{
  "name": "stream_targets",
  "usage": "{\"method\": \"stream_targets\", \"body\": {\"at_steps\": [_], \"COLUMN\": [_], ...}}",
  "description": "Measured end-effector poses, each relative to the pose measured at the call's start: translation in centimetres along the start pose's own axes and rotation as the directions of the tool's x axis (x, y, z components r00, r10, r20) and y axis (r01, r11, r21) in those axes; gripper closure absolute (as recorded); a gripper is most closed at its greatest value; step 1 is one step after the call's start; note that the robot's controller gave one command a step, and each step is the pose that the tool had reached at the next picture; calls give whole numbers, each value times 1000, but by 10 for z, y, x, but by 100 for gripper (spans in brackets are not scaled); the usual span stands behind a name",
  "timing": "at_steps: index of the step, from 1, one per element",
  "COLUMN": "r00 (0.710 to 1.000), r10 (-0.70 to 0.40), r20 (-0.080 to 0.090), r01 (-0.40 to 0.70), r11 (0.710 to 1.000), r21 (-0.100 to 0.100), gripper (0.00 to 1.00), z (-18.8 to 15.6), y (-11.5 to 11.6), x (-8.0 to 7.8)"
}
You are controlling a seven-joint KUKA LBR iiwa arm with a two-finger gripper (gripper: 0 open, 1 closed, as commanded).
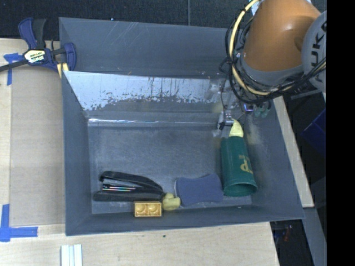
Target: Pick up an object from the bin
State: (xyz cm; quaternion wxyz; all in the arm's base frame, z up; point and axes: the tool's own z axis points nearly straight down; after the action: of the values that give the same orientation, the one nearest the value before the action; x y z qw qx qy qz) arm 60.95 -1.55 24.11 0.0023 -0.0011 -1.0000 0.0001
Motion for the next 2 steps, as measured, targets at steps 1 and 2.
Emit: {"method": "stream_targets", "body": {"at_steps": [1,2], "r00": [1000,995], "r10": [0,-95], "r20": [9,13], "r01": [0,95], "r11": [1000,995], "r21": [0,2], "gripper": [0,0], "z": [-5,74], "y": [0,-47], "x": [-1,-8]}}
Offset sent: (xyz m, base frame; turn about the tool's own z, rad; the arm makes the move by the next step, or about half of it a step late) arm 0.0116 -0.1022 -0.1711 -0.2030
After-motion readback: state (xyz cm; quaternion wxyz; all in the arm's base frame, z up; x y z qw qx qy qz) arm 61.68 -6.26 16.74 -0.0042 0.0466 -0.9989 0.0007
